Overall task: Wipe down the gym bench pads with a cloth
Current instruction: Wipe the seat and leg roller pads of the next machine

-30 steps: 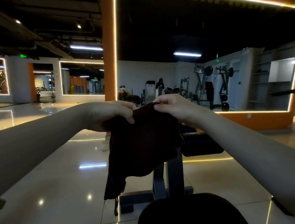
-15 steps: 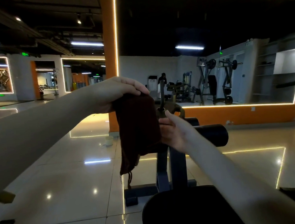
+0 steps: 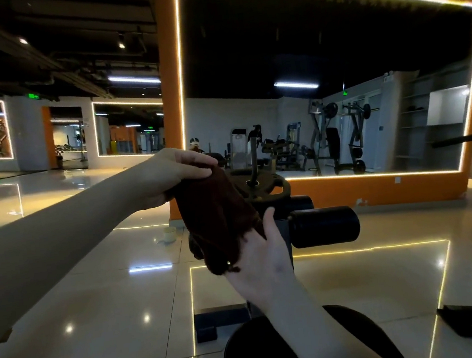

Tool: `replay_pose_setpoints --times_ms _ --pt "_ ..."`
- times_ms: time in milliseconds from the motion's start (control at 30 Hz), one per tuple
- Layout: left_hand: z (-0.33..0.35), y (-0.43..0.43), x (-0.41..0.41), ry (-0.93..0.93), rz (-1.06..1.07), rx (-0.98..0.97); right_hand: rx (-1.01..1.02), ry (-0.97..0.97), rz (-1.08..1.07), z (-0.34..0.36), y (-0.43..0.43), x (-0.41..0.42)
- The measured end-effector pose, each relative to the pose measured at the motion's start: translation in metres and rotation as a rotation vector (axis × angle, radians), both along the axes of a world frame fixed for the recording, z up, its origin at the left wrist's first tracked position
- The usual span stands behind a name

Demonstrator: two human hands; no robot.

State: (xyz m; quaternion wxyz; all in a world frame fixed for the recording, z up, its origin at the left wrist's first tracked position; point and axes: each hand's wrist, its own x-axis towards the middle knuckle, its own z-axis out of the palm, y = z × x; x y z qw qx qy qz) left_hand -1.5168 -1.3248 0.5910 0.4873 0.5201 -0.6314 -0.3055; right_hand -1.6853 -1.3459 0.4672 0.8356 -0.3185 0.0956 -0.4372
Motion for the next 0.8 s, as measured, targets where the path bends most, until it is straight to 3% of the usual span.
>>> replay_pose_setpoints --times_ms 333,600,800 --pt "-0.003 0.007 0.020 -0.011 0.064 0.016 -0.215 0.350 -0.385 0.060 -0.024 -0.027" --pt "-0.013 0.001 0.034 -0.199 0.225 -0.043 -0.463 0.570 -0.547 0.071 -0.036 -0.025" --pt "-0.023 -0.014 0.058 -0.257 0.222 -0.102 -0.656 0.576 -0.535 0.070 -0.056 -0.010"
